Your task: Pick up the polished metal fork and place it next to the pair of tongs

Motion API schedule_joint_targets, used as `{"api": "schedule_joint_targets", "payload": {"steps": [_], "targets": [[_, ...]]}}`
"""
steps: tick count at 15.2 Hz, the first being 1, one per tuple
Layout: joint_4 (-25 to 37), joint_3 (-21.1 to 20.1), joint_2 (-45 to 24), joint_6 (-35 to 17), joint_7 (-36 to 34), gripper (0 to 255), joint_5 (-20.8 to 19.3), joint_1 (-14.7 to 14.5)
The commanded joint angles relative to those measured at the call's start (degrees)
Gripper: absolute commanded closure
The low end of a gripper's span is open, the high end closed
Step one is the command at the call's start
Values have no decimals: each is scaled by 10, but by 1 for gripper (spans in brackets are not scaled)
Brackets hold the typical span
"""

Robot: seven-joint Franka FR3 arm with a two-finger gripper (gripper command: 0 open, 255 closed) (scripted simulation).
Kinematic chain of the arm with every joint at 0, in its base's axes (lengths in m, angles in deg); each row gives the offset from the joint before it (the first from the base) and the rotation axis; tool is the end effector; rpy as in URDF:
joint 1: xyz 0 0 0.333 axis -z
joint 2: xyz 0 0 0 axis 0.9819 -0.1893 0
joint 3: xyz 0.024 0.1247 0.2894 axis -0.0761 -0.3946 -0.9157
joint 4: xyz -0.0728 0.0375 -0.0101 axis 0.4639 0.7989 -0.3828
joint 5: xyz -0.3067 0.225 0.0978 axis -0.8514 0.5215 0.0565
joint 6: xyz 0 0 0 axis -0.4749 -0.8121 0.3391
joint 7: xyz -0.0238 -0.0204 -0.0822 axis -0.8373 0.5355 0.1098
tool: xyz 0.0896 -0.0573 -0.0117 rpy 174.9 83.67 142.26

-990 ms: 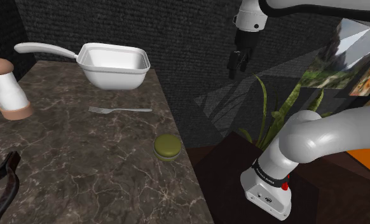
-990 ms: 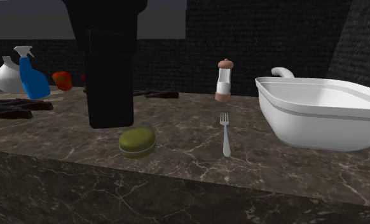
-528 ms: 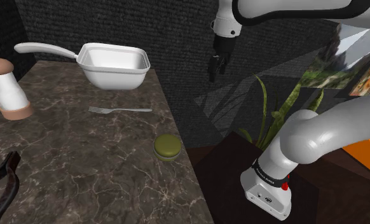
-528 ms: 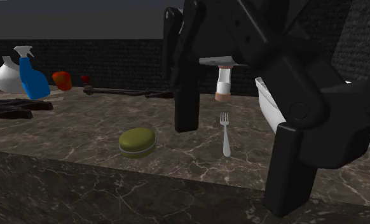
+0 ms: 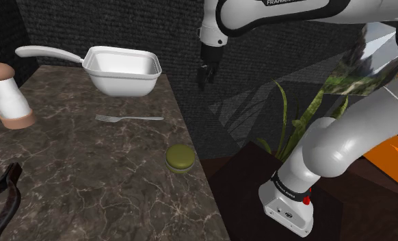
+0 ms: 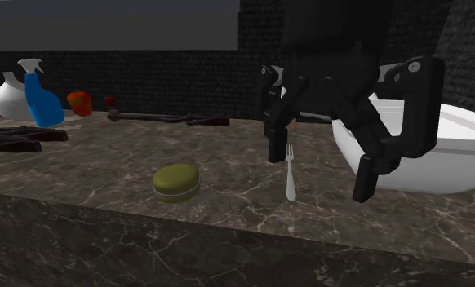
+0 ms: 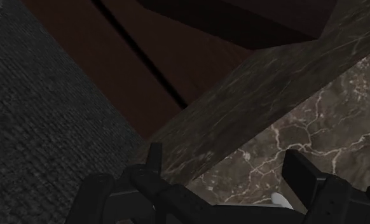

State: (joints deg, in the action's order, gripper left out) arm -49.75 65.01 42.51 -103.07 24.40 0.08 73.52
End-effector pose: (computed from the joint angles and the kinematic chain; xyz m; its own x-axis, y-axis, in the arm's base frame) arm 0.4359 0.0993 0.4930 0.9544 0.2904 -0.0696 0.2955 -0.9521 0.0789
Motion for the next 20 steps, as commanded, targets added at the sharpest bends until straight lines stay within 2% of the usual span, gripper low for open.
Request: {"api": "schedule_joint_targets", "payload": {"steps": [1,10,20], "targets": [[21,-8,-37,-21,6,0,3,-9],[133,-43,-196,-85,38,0,3,-42],[300,-79,-372,-110,67,0,-21,-89]]}}
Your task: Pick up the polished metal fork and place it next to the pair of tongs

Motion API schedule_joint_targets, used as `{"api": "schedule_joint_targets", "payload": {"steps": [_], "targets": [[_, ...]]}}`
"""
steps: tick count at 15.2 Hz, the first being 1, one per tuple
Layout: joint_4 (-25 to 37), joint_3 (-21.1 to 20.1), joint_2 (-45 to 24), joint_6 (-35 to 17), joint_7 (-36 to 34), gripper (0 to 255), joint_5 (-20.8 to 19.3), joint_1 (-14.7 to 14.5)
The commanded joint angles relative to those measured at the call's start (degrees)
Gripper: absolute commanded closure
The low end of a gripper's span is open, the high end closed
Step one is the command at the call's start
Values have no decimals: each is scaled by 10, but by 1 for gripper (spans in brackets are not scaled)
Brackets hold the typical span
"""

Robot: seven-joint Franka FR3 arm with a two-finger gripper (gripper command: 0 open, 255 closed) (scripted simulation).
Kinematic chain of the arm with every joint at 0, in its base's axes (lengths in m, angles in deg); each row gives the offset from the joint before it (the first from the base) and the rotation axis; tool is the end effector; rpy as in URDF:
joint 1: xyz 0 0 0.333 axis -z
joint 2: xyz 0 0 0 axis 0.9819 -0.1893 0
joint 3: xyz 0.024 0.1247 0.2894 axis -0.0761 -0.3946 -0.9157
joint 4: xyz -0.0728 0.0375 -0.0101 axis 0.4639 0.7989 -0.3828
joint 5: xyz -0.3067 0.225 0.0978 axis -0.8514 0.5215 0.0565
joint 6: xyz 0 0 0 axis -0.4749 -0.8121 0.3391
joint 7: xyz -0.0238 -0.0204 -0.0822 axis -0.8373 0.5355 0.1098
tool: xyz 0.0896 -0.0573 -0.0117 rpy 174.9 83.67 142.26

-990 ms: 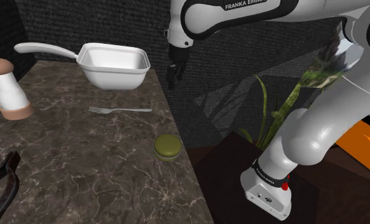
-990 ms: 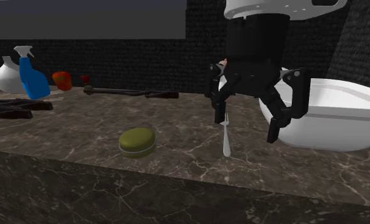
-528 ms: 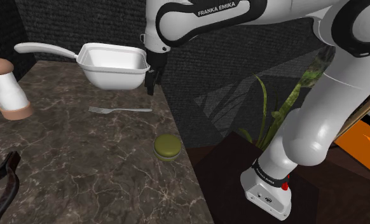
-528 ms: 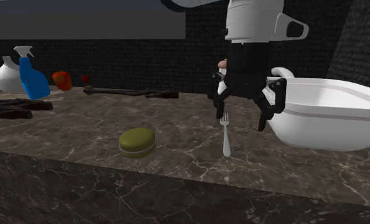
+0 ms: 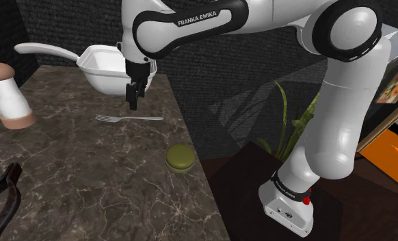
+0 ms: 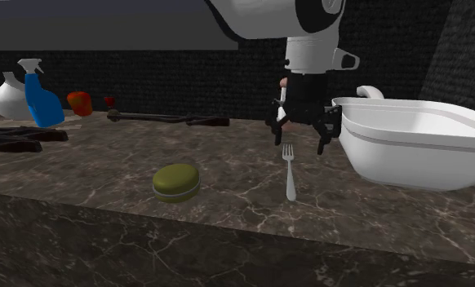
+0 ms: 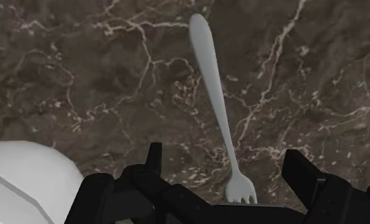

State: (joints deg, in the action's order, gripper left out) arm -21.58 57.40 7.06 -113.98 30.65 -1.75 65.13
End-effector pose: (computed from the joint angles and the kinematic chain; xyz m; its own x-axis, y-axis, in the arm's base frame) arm 0.5654 0.2925 0.4094 0.7619 0.6476 0.0135 0.6477 -0.7619 -0.0021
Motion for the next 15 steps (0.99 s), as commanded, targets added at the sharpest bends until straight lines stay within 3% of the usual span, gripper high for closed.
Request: {"api": "schedule_joint_targets", "payload": {"steps": [1,5,15], "targets": [[38,-6,-35,-1,7,0,-6,-11],[109,-16,-96,3,18,0,-19,-33],[85,-12,-120,-43,13,0,-26,-36]]}}
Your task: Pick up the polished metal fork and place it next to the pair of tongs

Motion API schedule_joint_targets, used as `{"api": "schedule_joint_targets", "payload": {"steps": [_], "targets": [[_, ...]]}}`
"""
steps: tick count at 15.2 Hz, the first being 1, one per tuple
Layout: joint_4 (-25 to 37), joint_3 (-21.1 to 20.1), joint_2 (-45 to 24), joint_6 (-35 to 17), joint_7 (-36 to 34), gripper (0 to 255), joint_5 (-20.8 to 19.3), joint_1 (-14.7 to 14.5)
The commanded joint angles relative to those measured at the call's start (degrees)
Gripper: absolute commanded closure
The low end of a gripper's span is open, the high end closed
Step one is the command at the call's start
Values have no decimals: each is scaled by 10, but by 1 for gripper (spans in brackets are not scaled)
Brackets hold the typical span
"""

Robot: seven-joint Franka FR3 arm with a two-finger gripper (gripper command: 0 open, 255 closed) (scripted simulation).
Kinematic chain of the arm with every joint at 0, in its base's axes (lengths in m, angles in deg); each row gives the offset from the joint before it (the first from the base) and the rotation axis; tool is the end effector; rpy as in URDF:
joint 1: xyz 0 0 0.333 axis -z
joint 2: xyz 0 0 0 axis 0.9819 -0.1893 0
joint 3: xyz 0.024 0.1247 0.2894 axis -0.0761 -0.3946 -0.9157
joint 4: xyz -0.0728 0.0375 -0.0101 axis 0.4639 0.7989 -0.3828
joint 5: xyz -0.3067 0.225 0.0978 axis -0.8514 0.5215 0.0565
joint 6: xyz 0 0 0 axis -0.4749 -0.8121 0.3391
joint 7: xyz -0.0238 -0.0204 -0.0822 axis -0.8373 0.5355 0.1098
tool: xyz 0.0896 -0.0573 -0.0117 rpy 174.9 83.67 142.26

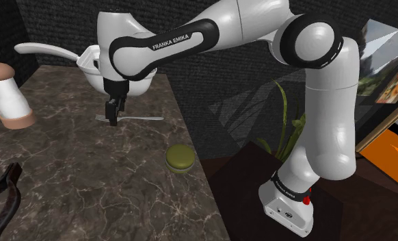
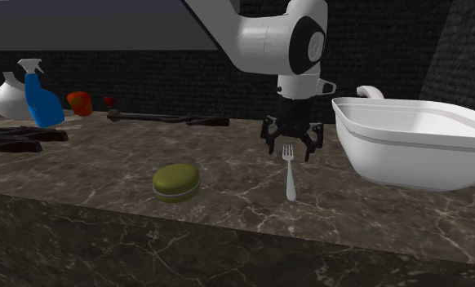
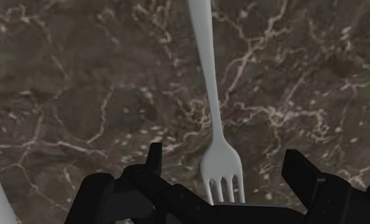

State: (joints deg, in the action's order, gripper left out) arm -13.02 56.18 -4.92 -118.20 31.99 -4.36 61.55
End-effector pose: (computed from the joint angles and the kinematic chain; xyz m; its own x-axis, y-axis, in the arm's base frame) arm 0.5877 0.3541 0.3522 0.6857 0.7267 0.0422 0.7277 -0.6856 -0.0181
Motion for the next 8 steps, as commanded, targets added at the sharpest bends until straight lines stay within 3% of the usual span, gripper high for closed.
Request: {"api": "schedule_joint_targets", "payload": {"steps": [1,5,6,8], "targets": [[-1,0,0,-1,0,0,0,0],[-1,0,0,-1,0,0,0,0],[-1,0,0,-1,0,255,0,0],[-1,0,0,-1,0,255,0,0]]}}
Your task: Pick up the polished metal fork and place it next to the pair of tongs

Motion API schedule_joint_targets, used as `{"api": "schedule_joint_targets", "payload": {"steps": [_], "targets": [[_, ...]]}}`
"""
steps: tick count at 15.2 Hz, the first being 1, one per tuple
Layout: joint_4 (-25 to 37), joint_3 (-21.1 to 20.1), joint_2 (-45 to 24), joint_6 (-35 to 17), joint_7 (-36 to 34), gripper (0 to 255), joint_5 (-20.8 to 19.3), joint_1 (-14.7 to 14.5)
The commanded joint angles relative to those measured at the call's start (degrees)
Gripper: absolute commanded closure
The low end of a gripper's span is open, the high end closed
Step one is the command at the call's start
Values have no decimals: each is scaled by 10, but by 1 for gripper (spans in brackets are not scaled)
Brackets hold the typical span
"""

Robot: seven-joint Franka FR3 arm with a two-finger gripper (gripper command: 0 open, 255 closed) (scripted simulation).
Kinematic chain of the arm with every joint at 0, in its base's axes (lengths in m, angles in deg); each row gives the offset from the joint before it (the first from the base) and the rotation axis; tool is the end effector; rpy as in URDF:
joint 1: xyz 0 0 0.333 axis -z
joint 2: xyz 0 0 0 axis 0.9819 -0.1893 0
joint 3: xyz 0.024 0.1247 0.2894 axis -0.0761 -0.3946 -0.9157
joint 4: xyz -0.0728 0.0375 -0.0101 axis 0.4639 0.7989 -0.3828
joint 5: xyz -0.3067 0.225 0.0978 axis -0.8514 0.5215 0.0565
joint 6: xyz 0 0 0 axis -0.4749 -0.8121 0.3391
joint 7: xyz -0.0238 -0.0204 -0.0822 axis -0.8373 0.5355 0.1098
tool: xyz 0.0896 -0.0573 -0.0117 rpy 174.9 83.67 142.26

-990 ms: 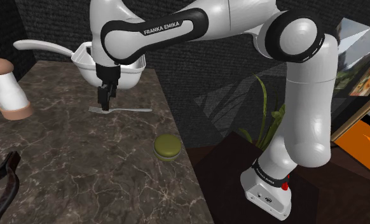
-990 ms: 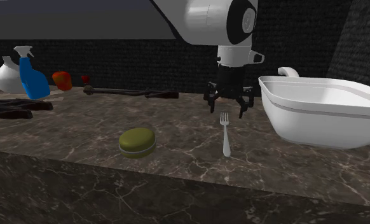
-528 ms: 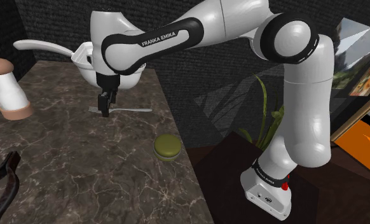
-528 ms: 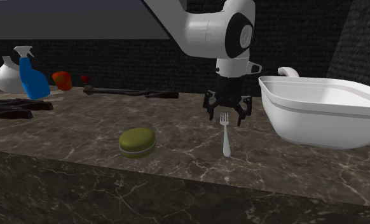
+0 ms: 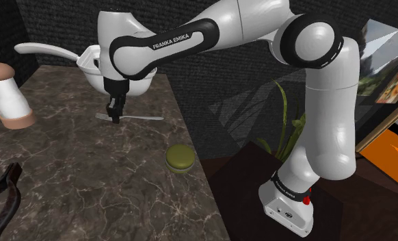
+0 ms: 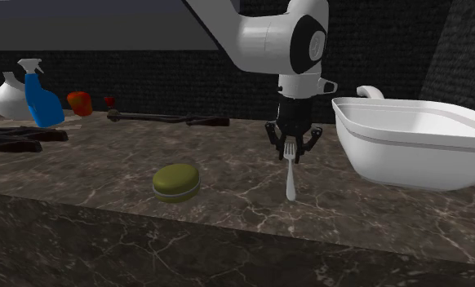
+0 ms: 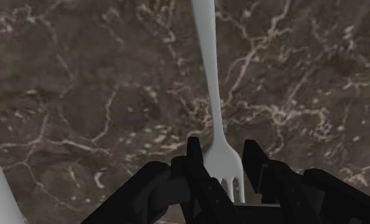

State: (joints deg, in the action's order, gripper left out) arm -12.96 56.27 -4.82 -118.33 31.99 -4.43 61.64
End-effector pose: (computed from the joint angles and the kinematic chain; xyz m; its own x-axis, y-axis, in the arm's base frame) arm 0.5892 0.3525 0.3540 0.6873 0.7249 0.0464 0.7260 -0.6875 -0.0149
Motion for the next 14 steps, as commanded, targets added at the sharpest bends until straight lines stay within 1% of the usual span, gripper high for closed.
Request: {"api": "schedule_joint_targets", "payload": {"steps": [1,7,14], "targets": [[-1,-1,-1,1,0,255,1,-1],[-1,-1,-1,0,0,255,1,-1],[24,-4,18,45,3,255,7,1]]}}
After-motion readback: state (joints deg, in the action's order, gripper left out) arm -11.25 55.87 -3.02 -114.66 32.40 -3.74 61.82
